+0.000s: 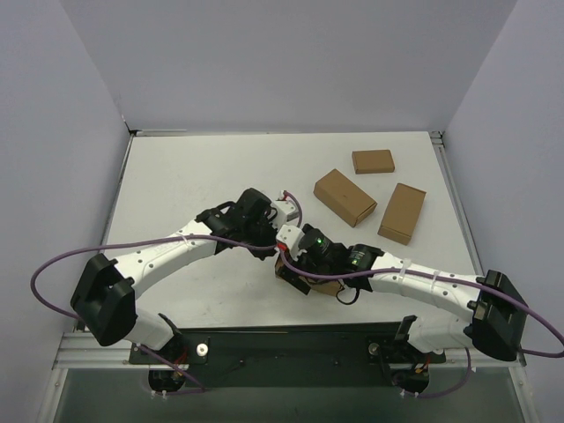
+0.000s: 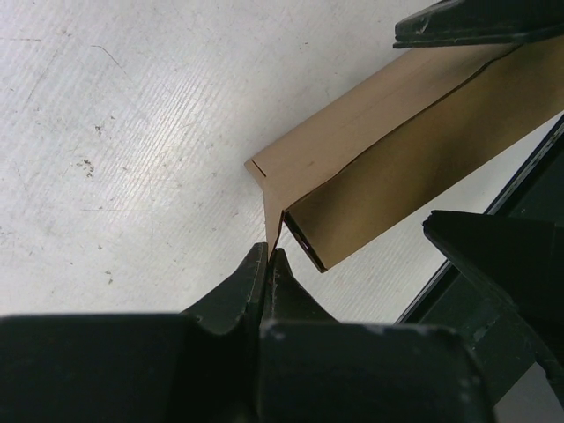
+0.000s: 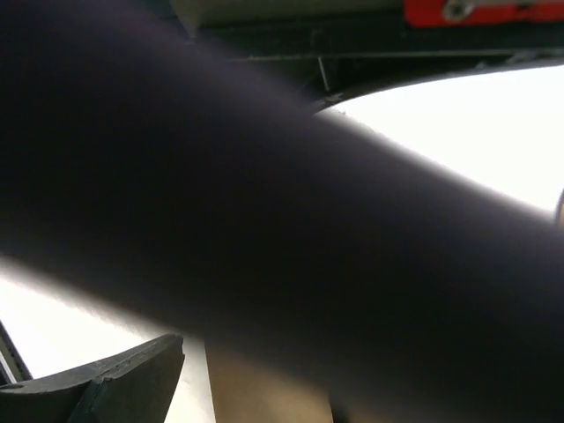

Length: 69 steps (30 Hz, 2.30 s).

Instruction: Fold the paper box

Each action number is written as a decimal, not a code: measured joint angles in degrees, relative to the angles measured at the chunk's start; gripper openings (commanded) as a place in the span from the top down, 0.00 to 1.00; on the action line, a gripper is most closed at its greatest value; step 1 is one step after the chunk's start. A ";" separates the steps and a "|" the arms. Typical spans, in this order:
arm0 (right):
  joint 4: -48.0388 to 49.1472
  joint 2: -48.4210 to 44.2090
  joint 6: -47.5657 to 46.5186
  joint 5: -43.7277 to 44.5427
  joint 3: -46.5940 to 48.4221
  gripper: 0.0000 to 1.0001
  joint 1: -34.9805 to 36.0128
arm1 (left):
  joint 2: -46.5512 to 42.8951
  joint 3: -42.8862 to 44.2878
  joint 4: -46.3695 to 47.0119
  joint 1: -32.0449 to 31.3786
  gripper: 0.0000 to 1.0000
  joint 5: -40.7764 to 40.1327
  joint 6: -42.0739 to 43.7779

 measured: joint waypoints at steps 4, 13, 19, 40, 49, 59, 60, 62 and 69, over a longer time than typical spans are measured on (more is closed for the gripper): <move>0.02 0.04 0.50 -0.94 0.00 0.05 0.04 | -0.63 -0.39 0.11 0.00 1.00 -0.02 0.15; -0.04 1.64 1.62 -2.25 0.33 0.04 0.07 | -0.66 -0.85 0.15 0.35 1.00 -0.02 0.09; -0.13 2.56 1.92 -2.32 0.39 0.06 0.07 | -0.87 -2.01 1.51 0.90 1.00 0.57 0.26; -0.07 3.74 1.90 -0.55 0.94 0.51 0.42 | -3.96 -4.26 3.48 2.01 0.52 0.92 -1.27; -0.07 3.69 1.75 0.07 0.94 0.51 0.42 | -5.01 -4.44 3.50 2.78 0.57 0.70 -1.40; -0.09 3.69 1.77 0.79 0.94 0.53 0.39 | -5.01 -4.44 4.15 2.99 0.71 2.25 -2.62; -0.11 3.69 1.77 0.87 0.94 0.53 0.39 | -5.01 -4.44 4.20 2.99 0.72 2.49 -2.84; -0.20 3.69 1.81 1.03 0.94 0.53 0.39 | -5.01 -4.44 4.52 2.99 0.74 3.06 -3.30; -1.92 3.74 2.29 1.27 0.68 0.54 0.17 | -5.03 -3.45 9.73 2.78 0.88 5.77 -5.11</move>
